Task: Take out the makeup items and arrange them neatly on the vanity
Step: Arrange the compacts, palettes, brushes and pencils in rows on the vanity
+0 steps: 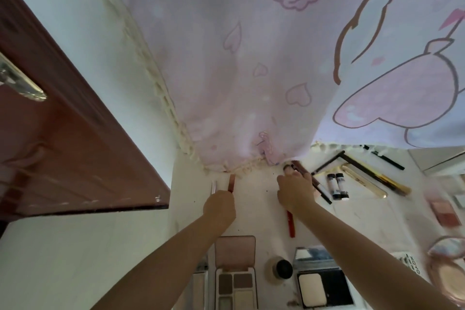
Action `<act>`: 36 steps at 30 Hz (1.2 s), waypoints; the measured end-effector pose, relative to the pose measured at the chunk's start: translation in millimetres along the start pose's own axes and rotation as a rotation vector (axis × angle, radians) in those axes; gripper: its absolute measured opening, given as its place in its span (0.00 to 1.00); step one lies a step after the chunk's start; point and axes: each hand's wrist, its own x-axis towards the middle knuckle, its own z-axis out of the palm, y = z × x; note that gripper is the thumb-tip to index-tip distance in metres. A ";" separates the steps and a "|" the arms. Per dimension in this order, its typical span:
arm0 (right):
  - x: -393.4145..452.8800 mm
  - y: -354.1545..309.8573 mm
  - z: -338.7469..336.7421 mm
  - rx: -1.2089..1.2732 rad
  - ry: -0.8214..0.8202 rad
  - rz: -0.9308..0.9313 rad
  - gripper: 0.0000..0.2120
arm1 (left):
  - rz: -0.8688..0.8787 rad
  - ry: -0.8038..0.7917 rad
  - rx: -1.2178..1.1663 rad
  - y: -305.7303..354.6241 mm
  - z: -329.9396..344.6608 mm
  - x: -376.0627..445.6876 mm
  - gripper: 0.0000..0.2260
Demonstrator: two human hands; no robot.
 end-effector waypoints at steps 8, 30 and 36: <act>15.5 -10.7 0.9 -0.060 -0.067 0.011 0.15 | 0.024 0.029 0.090 -3.1 6.3 0.1 0.14; -18.8 19.7 -65.0 1.381 -0.065 0.175 0.02 | 0.455 -0.025 -0.625 32.6 -28.6 -32.1 0.12; -38.5 18.0 -68.6 1.537 -0.206 0.056 0.12 | 0.473 0.253 -0.356 25.7 -39.7 -39.7 0.13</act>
